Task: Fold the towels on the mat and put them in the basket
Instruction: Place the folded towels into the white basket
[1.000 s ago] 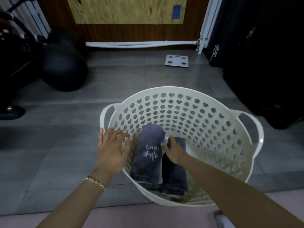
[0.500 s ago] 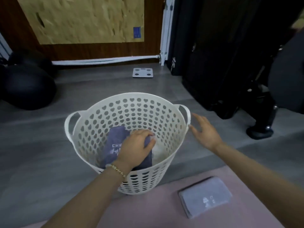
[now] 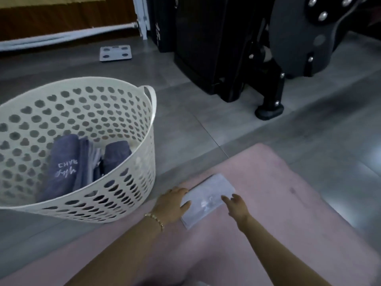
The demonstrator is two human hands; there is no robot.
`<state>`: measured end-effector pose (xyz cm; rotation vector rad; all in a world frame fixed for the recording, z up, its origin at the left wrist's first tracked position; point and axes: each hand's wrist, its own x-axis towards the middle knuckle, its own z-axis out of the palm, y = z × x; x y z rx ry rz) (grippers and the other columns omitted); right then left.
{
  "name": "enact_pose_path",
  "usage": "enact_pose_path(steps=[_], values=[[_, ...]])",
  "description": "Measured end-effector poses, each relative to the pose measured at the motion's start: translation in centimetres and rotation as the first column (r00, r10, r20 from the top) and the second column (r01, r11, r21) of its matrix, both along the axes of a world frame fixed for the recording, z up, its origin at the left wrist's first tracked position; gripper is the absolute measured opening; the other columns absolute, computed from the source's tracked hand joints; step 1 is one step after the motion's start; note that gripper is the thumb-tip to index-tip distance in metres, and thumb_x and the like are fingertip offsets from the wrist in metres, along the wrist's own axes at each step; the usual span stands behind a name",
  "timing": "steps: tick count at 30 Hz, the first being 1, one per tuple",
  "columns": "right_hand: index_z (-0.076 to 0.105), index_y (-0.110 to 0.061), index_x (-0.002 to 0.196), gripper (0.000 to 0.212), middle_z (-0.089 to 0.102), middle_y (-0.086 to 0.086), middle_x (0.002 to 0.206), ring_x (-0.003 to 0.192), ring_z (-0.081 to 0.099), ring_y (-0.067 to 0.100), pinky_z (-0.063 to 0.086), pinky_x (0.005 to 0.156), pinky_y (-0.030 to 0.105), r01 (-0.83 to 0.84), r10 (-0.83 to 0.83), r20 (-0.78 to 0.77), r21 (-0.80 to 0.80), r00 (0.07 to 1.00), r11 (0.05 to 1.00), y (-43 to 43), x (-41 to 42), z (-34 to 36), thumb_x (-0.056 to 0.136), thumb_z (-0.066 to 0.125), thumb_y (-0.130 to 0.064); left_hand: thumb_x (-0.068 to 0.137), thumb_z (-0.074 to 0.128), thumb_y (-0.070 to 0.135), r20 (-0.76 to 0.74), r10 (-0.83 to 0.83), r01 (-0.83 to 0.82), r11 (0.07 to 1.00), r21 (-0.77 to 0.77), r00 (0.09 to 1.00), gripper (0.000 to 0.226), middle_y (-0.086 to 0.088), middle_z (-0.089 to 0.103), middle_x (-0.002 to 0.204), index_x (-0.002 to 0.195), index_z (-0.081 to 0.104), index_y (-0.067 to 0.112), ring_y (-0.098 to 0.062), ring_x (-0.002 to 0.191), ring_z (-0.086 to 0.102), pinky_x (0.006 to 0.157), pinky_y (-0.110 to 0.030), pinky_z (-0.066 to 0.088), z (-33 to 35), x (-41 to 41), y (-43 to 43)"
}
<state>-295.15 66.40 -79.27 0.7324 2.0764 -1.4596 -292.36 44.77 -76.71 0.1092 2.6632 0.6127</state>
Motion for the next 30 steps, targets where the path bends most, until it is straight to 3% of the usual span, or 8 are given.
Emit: enact_pose_path(steps=[5,9,13,17,21,24,28,30], values=[[0.042,-0.001,0.136,0.061,0.054,0.020,0.122,0.110,0.054,0.033,0.047,0.081,0.035,0.299,-0.246,0.243,-0.213,0.938,0.930,0.6,0.7,-6.6,0.089,0.064,-0.031,0.096,0.040,0.044,0.185,0.065,-0.068,0.998,0.007,0.981,0.055,0.000,0.041,0.143,0.145,0.032,0.021,-0.020,0.124,0.045,0.103,-0.032,0.038,-5.2,-1.0,-0.3],[0.059,-0.007,0.085,0.026,0.051,0.010,0.073,0.065,0.050,0.019,0.045,0.060,0.027,0.354,-0.279,0.288,-0.251,0.916,0.901,0.0,-0.1,-9.0,0.086,0.067,-0.031,0.097,0.039,0.045,0.213,0.080,-0.075,0.997,-0.030,0.974,0.057,-0.001,0.034,0.150,0.147,0.028,0.019,-0.021,0.133,0.036,0.109,-0.033,0.031,-7.9,-3.9,0.5],[0.054,-0.007,0.057,0.038,0.051,0.009,0.058,0.058,0.049,0.021,0.046,0.067,0.034,0.419,-0.378,0.223,-0.179,0.899,0.890,-0.5,-1.5,-11.7,0.077,0.076,-0.032,0.098,0.039,0.044,0.261,0.062,-0.048,0.997,-0.058,0.963,0.058,0.000,0.031,0.151,0.148,0.024,0.020,-0.022,0.136,0.033,0.112,-0.033,0.028,-10.1,-6.3,1.7],[0.067,-0.004,0.067,0.026,0.067,0.005,0.066,0.067,0.062,0.021,0.053,0.076,0.036,0.418,-0.385,0.175,-0.237,0.906,0.877,-1.3,-1.9,-12.7,0.076,0.079,-0.026,0.095,0.040,0.049,0.386,0.121,-0.137,0.990,0.014,0.915,0.063,-0.001,0.035,0.150,0.148,0.023,0.021,-0.023,0.133,0.039,0.109,-0.035,0.034,-12.2,-6.9,2.4],[0.069,0.004,0.094,0.033,0.073,0.014,0.092,0.085,0.069,0.028,0.056,0.084,0.039,0.458,-0.399,0.231,-0.333,0.887,0.825,-1.8,-2.3,-12.8,0.074,0.080,-0.019,0.087,0.055,0.054,0.497,0.255,-0.368,0.919,0.142,0.829,0.058,0.000,0.058,0.126,0.130,0.047,0.017,-0.017,0.106,0.057,0.089,-0.027,0.046,-12.4,-6.7,3.0],[0.067,0.004,0.104,0.040,0.072,0.018,0.100,0.092,0.069,0.033,0.057,0.083,0.042,0.466,-0.360,0.309,-0.430,0.881,0.773,-1.6,-2.1,-11.5,0.077,0.077,-0.024,0.067,0.063,0.071,0.639,0.205,-0.430,0.876,0.218,0.742,0.063,0.008,0.066,0.112,0.110,0.062,0.024,-0.007,0.095,0.063,0.090,-0.025,0.049,-11.2,-6.4,4.1],[0.060,0.000,0.117,0.047,0.069,0.022,0.108,0.099,0.067,0.038,0.055,0.085,0.048,0.424,-0.358,0.233,-0.589,0.904,0.688,-1.3,-1.0,-8.0,0.087,0.064,-0.035,0.085,0.064,0.043,0.679,0.227,-0.587,0.723,0.363,0.698,0.024,0.016,0.056,0.094,0.099,0.050,0.028,0.001,0.083,0.052,0.060,-0.005,0.041,-8.1,-5.4,6.5],[0.056,-0.006,0.124,0.041,0.068,0.021,0.112,0.101,0.066,0.037,0.057,0.082,0.046,0.374,-0.368,0.154,-0.651,0.917,0.661,-1.2,-0.8,-5.5,0.092,0.055,-0.032,0.084,0.067,0.036,0.649,0.222,-0.603,0.658,0.451,0.728,0.024,0.016,0.061,0.098,0.100,0.051,0.028,0.004,0.086,0.056,0.065,-0.002,0.044,-6.6,-4.6,7.3]])
